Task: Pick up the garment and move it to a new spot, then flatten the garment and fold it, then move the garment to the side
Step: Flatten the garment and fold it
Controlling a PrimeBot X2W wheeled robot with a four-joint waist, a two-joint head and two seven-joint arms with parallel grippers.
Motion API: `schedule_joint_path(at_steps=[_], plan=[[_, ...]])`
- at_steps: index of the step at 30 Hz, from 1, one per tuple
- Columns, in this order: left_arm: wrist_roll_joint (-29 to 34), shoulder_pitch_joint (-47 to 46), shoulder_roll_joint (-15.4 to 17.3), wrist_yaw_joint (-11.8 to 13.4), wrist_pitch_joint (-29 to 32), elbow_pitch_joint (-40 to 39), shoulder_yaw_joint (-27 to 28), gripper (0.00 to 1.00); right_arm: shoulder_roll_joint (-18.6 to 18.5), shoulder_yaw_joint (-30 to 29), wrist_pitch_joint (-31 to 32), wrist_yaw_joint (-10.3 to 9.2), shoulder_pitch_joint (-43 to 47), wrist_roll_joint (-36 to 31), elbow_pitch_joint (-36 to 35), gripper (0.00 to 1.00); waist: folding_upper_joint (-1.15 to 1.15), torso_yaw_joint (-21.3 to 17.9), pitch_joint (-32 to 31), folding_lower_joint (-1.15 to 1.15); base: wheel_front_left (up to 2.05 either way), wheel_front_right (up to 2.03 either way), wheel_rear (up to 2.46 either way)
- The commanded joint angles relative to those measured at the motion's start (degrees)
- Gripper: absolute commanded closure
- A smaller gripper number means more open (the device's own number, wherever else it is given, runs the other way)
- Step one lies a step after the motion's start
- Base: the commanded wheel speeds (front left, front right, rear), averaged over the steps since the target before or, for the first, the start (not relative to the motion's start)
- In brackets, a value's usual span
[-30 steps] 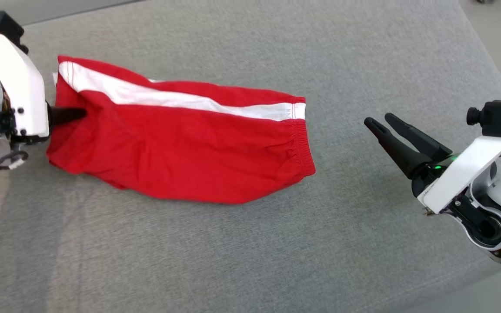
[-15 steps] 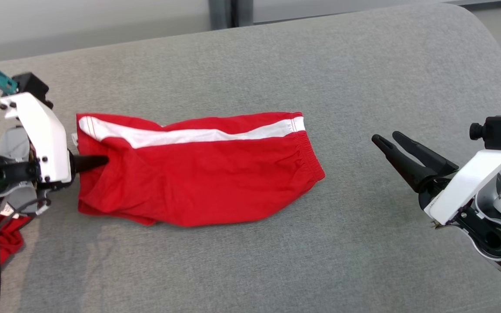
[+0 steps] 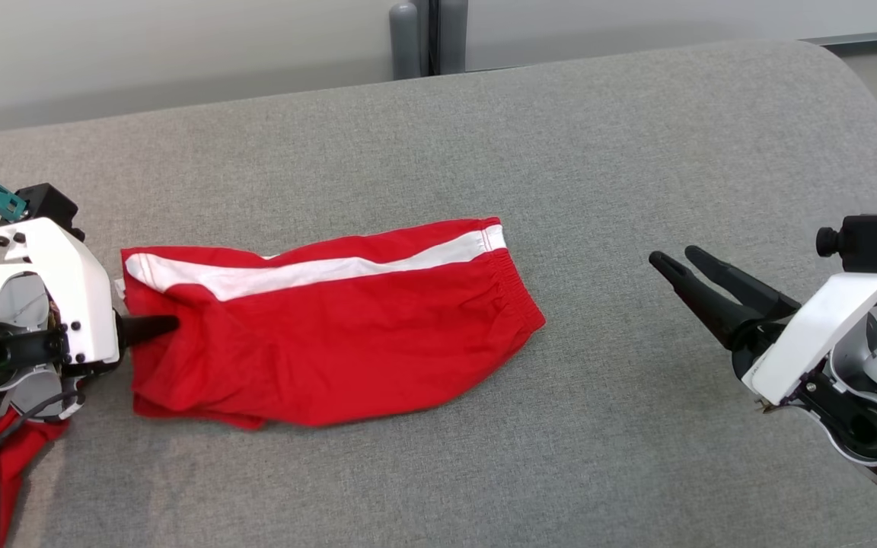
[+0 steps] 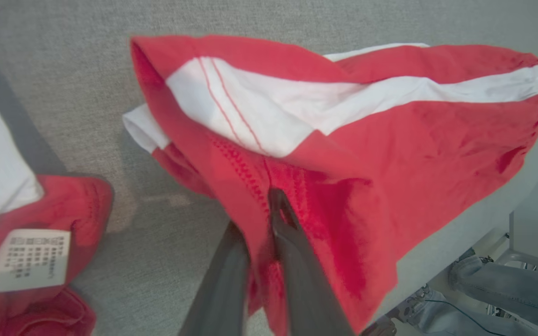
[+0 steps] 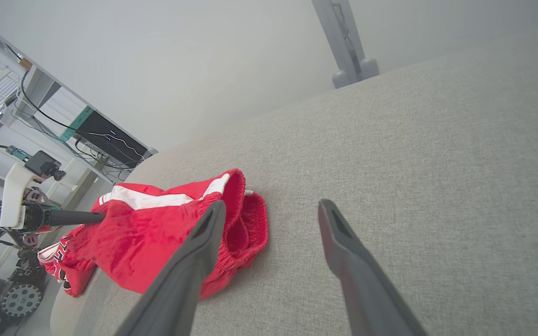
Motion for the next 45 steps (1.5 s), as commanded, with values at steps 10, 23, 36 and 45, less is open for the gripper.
schedule_joint_path(at_steps=[10, 23, 36, 45], plan=[[2.18, 1.2, 1.41, -0.64, -0.88, -0.27, -0.94, 0.0, -0.79, 0.38, -0.22, 0.02, 2.91, 1.02, 0.7, 0.0, 0.0, 0.31, -3.23, 0.0, 0.0, 0.0, 0.0], [8.62, 4.37, 5.06, 2.85, -20.86, -10.0, 4.22, 0.0, -2.77, -2.27, -5.47, 0.02, 5.9, -2.53, 2.41, 0.0, 0.0, 2.65, -6.08, 0.0, 0.0, 0.0, 0.0], [16.41, 18.38, 3.46, 12.46, -52.08, -20.31, 10.18, 0.0, 6.48, -26.24, -6.61, 0.02, 13.76, -21.34, 5.23, 0.0, 0.0, 4.36, -6.15, 0.0, 0.0, 0.0, 0.0], [26.03, 24.59, -1.03, 18.92, -62.46, -24.71, 10.23, 0.0, 17.47, -45.18, -6.62, 0.02, 25.02, -37.93, -0.57, 0.0, 0.0, 4.35, -5.95, 0.0, 0.0, 0.0, 0.0]])
